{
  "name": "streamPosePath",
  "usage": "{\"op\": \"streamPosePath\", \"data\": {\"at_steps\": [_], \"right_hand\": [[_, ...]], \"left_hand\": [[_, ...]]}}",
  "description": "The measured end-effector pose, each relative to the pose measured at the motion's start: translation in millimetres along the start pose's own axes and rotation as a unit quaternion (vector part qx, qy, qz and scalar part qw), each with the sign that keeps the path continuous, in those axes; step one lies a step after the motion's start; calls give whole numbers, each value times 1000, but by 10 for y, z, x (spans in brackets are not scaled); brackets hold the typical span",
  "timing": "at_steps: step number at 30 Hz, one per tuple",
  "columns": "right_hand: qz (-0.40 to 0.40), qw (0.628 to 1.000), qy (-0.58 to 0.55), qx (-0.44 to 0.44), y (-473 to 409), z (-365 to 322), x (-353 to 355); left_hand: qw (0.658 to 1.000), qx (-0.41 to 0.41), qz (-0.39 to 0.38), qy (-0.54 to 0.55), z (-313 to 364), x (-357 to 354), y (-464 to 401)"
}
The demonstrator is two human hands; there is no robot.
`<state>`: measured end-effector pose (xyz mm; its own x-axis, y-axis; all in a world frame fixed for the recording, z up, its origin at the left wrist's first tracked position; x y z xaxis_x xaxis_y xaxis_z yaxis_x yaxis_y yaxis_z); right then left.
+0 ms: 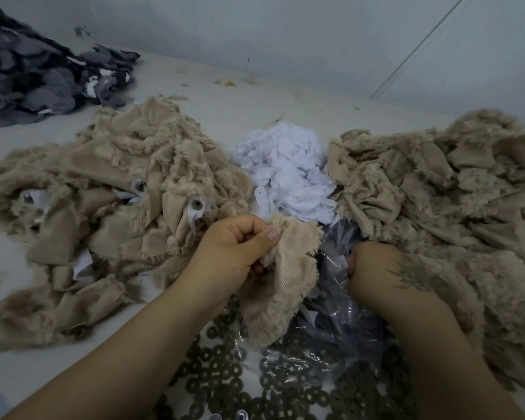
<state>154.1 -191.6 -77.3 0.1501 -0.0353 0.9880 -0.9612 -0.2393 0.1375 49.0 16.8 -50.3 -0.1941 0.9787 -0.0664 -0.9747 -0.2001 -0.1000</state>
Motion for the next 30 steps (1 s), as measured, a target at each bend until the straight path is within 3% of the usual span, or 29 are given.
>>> {"op": "streamPosePath", "data": {"at_steps": [6, 12, 16, 19, 21, 26, 30], "right_hand": [[23, 999, 21, 30, 19, -69, -17], [-27, 999, -7, 41, 139, -114, 159], [5, 999, -43, -3, 214, -70, 361], [81, 988, -132, 3, 245, -66, 581], [129, 968, -214, 37, 370, -130, 714], [-8, 915, -385, 121, 557, -473, 584], [-76, 814, -570, 85, 531, -597, 433]], "left_hand": [[1000, 0, -3, 0, -12, 4, 7], [1000, 7, 0, 18, -21, 13, 18], [999, 15, -1, 33, -14, 12, 32], [999, 16, -2, 44, -13, 22, 33], [999, 13, -1, 52, -12, 32, 29], [998, -15, -13, 62, 33, 25, 28], [999, -36, -16, 35, 62, 21, 53]]}}
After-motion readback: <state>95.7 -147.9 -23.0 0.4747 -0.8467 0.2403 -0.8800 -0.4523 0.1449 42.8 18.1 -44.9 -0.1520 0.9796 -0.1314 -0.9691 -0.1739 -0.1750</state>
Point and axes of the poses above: each hand's wrist, its own y-axis away from the middle knuckle, its own x-axis out of the back of the hand, z = x × y, the point moved 4 cm from there along -y, towards the middle knuckle, and after that the axes turned 1 degree about -z, right-handed, at the moved point
